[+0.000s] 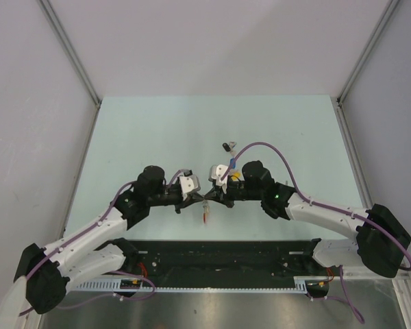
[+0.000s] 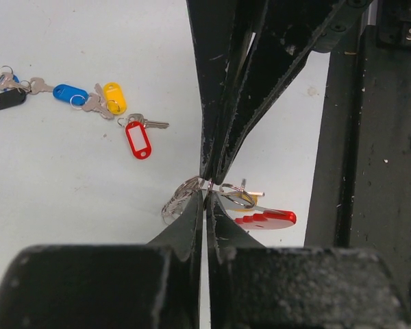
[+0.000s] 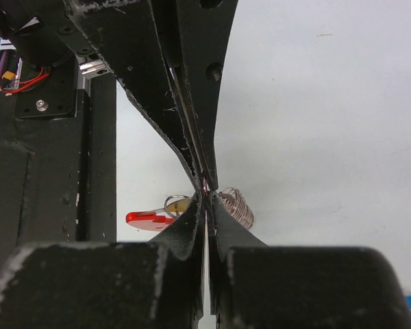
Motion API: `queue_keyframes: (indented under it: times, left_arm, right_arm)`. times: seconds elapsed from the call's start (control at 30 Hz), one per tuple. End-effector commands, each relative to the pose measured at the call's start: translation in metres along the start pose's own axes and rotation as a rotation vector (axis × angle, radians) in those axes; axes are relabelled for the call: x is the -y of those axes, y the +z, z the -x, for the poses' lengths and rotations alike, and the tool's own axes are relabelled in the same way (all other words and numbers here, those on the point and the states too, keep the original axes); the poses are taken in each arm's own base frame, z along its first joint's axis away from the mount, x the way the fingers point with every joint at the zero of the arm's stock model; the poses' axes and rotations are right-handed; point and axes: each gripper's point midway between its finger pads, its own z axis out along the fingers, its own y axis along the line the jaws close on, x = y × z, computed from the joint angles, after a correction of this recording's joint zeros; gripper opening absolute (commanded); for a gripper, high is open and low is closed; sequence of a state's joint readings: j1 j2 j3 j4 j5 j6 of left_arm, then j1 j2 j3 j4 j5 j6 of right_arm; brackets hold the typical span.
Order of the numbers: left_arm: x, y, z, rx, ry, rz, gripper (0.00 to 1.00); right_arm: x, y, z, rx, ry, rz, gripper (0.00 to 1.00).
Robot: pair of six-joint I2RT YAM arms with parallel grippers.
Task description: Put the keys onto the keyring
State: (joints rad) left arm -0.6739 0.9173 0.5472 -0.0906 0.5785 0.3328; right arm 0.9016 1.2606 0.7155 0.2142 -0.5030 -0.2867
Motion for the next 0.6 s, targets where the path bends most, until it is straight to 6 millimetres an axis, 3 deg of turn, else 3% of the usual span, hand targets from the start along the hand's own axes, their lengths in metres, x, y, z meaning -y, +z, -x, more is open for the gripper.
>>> queue_keyframes:
  times: [0.0, 0.03, 0.1, 0.13, 0.23, 0.43, 0.57]
  left_arm:
    - [0.000, -0.002, 0.029, 0.104, 0.098, -0.010, 0.00]
    - [0.001, -0.001, 0.029, 0.105, 0.099, -0.016, 0.00]
    - [0.001, -0.001, 0.029, 0.105, 0.101, -0.021, 0.00]
    - [0.001, -0.002, 0.030, 0.107, 0.104, -0.018, 0.00]
    - [0.001, -0.002, 0.030, 0.112, 0.111, -0.017, 0.00]
    - [0.002, -0.003, 0.029, 0.113, 0.108, -0.016, 0.00]
    - [0.003, -0.002, 0.029, 0.113, 0.104, -0.025, 0.00]
  right_arm:
    - [0.002, 0.004, 0.018, 0.041, 0.011, -0.003, 0.00]
    - [0.001, 0.004, 0.018, 0.041, 0.020, 0.001, 0.03]
    - [0.001, 0.002, 0.022, 0.053, 0.027, -0.005, 0.14]
    - [0.005, 0.001, 0.021, 0.053, 0.037, -0.020, 0.26]
    - [0.015, -0.010, 0.026, 0.083, 0.076, -0.079, 0.41]
    - [0.036, -0.034, 0.030, 0.125, 0.125, -0.224, 0.43]
    - [0.044, -0.040, 0.018, 0.111, 0.152, -0.284, 0.43]
